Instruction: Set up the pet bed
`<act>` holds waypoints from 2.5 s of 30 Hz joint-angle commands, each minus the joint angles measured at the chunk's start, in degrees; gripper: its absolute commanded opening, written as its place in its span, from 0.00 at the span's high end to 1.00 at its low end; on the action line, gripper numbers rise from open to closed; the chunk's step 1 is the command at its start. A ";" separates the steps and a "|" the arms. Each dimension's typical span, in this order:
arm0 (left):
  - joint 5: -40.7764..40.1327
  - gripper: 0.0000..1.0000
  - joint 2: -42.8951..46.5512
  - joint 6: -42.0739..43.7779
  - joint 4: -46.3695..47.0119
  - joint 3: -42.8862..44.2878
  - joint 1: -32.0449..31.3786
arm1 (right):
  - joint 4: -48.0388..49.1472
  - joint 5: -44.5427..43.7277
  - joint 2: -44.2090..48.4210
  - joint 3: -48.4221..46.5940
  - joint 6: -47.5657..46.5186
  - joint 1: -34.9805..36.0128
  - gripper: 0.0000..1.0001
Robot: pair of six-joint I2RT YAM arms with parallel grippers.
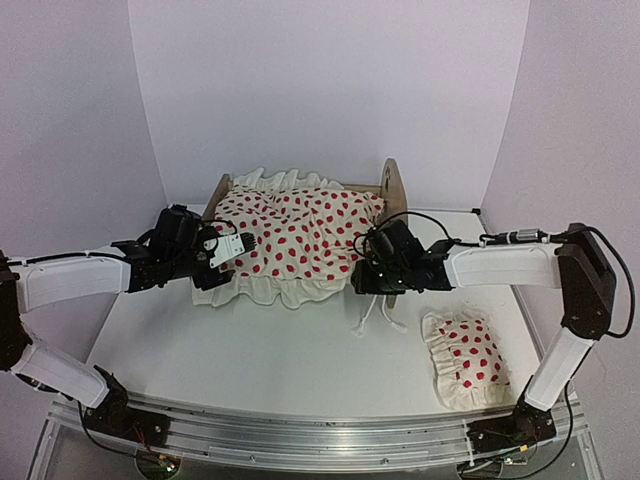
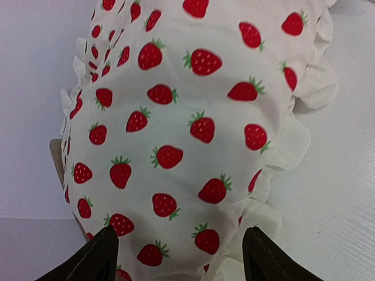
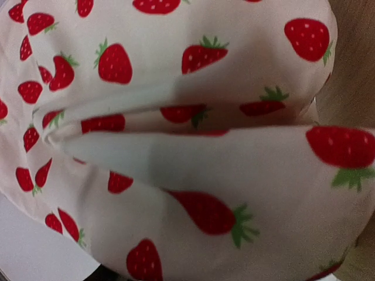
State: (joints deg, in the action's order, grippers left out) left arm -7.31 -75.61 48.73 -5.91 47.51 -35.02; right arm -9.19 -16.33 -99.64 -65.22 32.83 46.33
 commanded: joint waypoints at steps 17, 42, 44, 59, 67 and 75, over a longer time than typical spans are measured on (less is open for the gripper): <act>2.61 1.00 -4.20 8.82 7.25 1.95 11.23 | 0.93 -4.89 6.35 -0.37 -4.33 -1.49 1.00; 12.67 1.00 -4.98 8.16 3.89 7.26 18.23 | -35.95 37.10 5.95 -19.06 -24.68 -14.33 1.00; 12.69 1.00 -5.01 8.05 3.77 7.30 18.23 | -35.96 36.96 6.51 -17.17 -24.38 -14.33 1.00; 26.69 0.56 -0.23 12.07 -7.86 6.19 18.23 | -35.54 35.89 2.95 -17.18 -22.37 -13.38 0.52; 35.71 0.38 5.86 0.96 -12.03 10.83 18.10 | -35.85 40.46 7.88 -30.92 -20.70 -14.42 0.45; 15.40 0.28 -11.31 -27.02 -18.80 32.99 21.56 | -40.16 4.22 -5.81 -50.34 -12.14 -20.81 0.19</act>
State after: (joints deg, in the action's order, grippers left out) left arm 16.19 -80.25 36.19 -19.27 71.19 -16.33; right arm -46.45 5.60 -96.76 -109.23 17.65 26.87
